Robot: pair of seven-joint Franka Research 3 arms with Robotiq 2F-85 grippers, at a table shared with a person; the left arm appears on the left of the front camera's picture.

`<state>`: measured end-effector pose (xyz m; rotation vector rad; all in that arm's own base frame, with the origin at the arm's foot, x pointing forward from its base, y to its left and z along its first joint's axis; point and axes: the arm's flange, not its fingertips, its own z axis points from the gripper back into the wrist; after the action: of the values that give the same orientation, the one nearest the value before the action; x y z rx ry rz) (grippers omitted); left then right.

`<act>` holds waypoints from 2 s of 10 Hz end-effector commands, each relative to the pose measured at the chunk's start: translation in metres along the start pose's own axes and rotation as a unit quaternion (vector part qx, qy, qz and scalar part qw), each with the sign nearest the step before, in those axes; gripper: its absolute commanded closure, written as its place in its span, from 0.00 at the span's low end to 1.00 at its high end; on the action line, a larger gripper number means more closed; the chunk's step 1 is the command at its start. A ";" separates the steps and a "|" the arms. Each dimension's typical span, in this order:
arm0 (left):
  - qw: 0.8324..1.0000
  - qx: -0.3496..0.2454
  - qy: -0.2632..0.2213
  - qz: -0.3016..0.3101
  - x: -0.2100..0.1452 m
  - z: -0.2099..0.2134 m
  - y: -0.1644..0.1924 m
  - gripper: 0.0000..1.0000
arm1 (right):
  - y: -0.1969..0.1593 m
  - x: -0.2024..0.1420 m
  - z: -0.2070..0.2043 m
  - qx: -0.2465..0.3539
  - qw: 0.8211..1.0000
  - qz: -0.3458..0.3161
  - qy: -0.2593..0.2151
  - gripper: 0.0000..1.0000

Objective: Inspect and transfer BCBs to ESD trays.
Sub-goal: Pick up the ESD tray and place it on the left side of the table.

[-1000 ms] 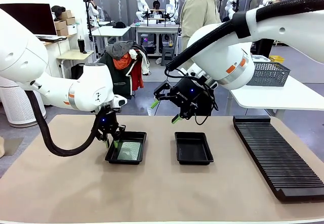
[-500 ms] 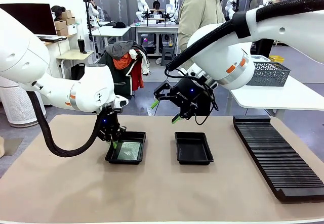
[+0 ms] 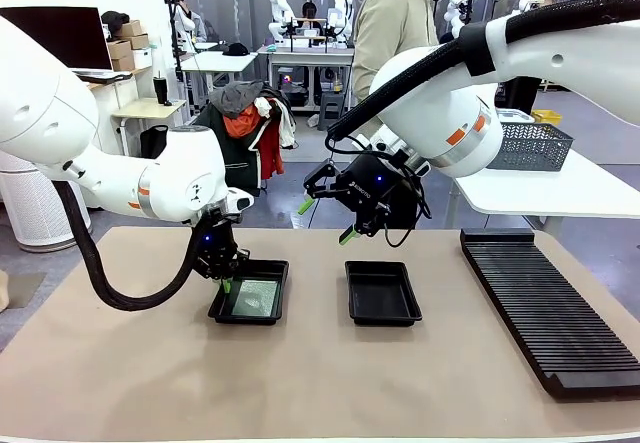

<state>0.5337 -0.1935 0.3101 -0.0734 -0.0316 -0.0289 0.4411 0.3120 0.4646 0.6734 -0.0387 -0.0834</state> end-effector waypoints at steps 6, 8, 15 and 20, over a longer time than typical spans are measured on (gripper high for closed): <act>0.991 -0.127 -0.007 -0.030 -0.004 0.003 0.046 0.99 | 0.001 0.000 0.000 -0.009 1.000 -0.006 -0.006 0.00; 0.986 -0.162 -0.011 -0.043 -0.003 0.002 0.058 0.99 | 0.001 0.000 0.000 -0.009 1.000 -0.006 -0.006 0.00; 0.979 -0.196 -0.057 -0.023 -0.038 0.030 0.125 0.99 | 0.001 0.000 0.000 -0.009 1.000 -0.006 -0.006 0.00; 0.985 -0.159 -0.063 0.004 -0.062 0.054 0.208 0.99 | 0.001 0.000 0.000 -0.009 1.000 -0.006 -0.006 0.00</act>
<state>0.4801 0.0079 0.3461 -0.4060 -0.1625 -0.0027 0.4414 0.3118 0.4647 0.6735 -0.0392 -0.0840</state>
